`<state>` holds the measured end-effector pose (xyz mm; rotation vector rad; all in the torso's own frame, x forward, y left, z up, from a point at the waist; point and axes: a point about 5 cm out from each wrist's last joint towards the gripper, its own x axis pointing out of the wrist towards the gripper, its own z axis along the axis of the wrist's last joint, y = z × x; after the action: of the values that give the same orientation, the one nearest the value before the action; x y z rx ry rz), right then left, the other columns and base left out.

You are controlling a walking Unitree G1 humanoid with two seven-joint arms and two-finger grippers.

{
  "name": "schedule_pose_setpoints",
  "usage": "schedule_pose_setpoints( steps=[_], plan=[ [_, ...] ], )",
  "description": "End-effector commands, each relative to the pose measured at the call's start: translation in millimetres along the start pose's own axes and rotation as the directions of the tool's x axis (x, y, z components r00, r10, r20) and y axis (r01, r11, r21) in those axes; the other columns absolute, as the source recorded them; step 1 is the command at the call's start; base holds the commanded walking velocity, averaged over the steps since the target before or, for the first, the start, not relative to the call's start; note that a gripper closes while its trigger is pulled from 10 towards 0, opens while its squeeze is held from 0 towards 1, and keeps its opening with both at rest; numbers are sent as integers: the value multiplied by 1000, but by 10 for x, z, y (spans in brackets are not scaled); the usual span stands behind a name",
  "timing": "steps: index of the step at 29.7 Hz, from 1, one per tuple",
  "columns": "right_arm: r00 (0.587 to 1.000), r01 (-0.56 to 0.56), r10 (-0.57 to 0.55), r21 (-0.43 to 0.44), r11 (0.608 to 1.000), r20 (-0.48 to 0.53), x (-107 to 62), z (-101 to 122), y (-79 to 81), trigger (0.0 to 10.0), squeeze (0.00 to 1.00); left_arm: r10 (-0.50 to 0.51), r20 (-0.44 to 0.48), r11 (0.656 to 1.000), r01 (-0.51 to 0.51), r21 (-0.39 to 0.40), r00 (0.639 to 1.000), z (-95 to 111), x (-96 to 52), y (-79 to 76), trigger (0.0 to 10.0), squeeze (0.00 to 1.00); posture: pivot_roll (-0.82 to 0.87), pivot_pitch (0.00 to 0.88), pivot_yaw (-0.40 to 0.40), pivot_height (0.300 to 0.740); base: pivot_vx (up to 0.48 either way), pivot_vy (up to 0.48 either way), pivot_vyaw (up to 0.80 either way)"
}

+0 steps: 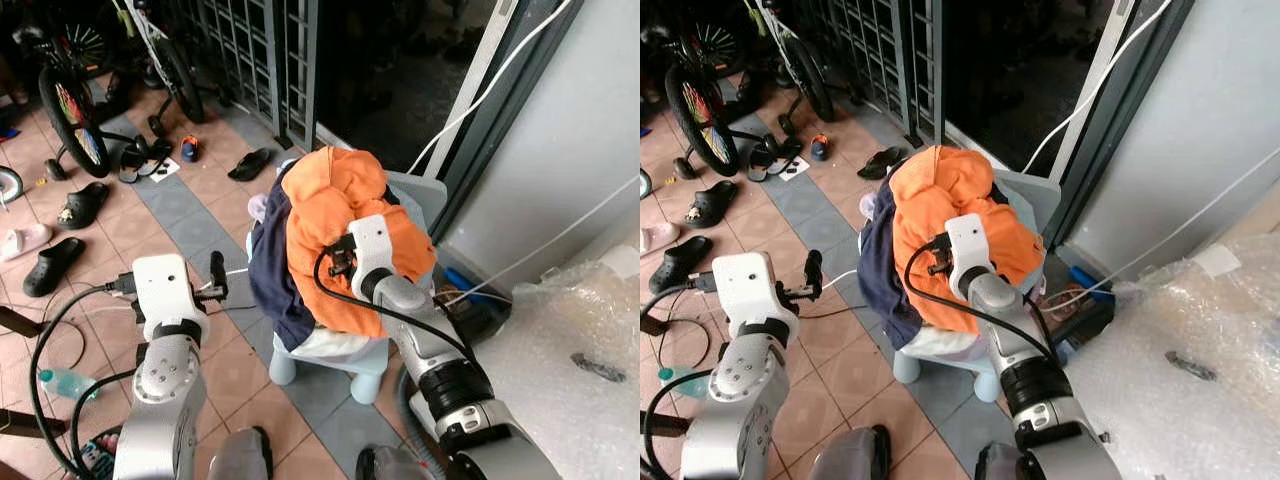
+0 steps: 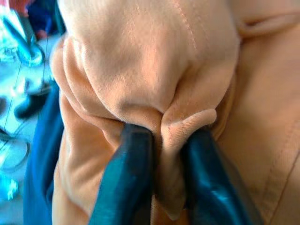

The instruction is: Clothes washing

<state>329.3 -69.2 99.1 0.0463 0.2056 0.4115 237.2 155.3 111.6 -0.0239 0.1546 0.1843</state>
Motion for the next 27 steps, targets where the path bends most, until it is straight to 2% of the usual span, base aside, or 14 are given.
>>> schedule_pose_setpoints(
  steps=[1, 3, 5, 6, 8, 10, 12, 14, 17, 18, 19, 20, 24, 27],
  plan=[
    [987, -18, 10, 45, 999, 161, -24, 323, 6, 0, 0, 7, 11, 1000, -7, -2, 1000, -1, 33, 6, 10000, 0, 75, 0, -21, 740, 0, 0, 0],
    [940, -106, 76, 73, 992, 332, -140, 704, 92, 0, 0, 16, 18, 1000, -16, 12, 1000, 2, 96, 19, 10000, 0, 60, 0, -18, 740, 0, 0, 0],
    [903, -153, 110, 71, 986, 416, -257, 923, 117, 0, 0, 16, 21, 1000, -16, 16, 1000, 5, 152, 8, 10000, 0, 38, 0, -14, 740, 0, 0, 0],
    [903, -153, 110, 71, 986, 416, -257, 923, 117, 0, 0, 16, 21, 1000, -16, 16, 1000, 5, 152, 8, 10000, 0, 38, 0, -14, 740, 0, 0, 0],
    [886, -155, 114, 56, 986, 449, -399, 1020, 64, 0, 0, 16, 37, 1000, -16, 17, 999, 19, 197, -27, 10000, 0, 25, 0, -11, 740, 0, 0, 0],
    [882, -152, 117, 42, 987, 457, -454, 1030, 40, 0, 0, 18, 43, 1000, -19, 18, 999, 23, 219, -42, 10000, 0, 15, 0, -1, 740, 0, 0, 0],
    [879, -148, 118, 31, 988, 461, -500, 1028, 17, 0, 0, 20, 48, 1000, -21, 15, 999, 28, 236, -57, 10000, 0, 9, 0, 6, 740, 0, 0, 0],
    [882, -85, 61, 30, 996, 467, -650, 949, -100, 0, 0, -7, 57, 1000, 6, 14, 998, 37, 252, -144, 10000, 0, -3, 0, 26, 740, 0, 0, 0],
    [884, -59, 35, 37, 998, 466, -688, 923, -125, 0, 0, -27, 62, 999, 26, 23, 998, 44, 266, -173, 10000, 0, -15, 0, 40, 740, 0, 0, 0],
    [887, -36, 14, 38, 999, 461, -716, 891, -136, 3686, 0, -49, 76, 998, 46, 32, 996, 66, 284, -195, 10000, 0, -32, 0, 58, 740, 0, 0, 0],
    [891, -22, 1, 42, 999, 453, -750, 873, -138, 3686, 0, -64, 87, 997, 61, 38, 994, 80, 300, -207, 10000, 0, -40, 0, 64, 740, 0, 0, 0],
    [901, 6, -8, 6, 1000, 434, -792, 826, -136, 10000, 0, -78, 91, 997, 75, 29, 993, 103, 333, -218, 10000, 0, -44, 0, 69, 740, 0, 0, 0],
    [919, 42, -39, 2, 999, 393, -821, 740, -163, 10000, 0, -85, 86, 996, 84, 17, 993, 109, 345, -237, 10000, 0, -48, 0, 82, 740, 0, 0, -502],
    [921, 80, -71, -8, 997, 384, -832, 709, -213, 10000, 0, -107, 78, 994, 104, 31, 991, 72, 297, -268, 10000, 0, -47, 0, 89, 740, 0, 0, -800]
  ],
)
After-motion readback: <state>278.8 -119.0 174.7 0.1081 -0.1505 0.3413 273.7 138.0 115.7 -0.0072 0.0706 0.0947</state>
